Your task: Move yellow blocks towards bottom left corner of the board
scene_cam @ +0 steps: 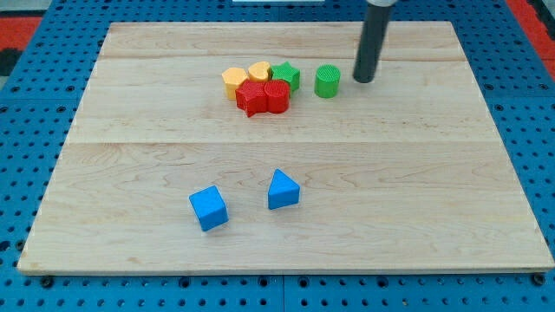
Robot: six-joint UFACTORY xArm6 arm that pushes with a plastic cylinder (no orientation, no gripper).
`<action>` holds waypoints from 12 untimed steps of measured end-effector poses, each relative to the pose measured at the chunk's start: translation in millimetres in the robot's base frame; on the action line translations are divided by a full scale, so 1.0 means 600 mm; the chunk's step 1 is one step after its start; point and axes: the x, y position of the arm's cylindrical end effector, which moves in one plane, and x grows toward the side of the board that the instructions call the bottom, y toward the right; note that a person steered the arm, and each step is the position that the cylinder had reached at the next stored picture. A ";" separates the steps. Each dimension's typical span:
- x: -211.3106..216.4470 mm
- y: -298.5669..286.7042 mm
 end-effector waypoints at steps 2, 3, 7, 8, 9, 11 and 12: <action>-0.017 -0.106; -0.111 -0.135; -0.045 -0.323; -0.089 -0.256; -0.048 -0.202; 0.040 -0.309; 0.083 -0.307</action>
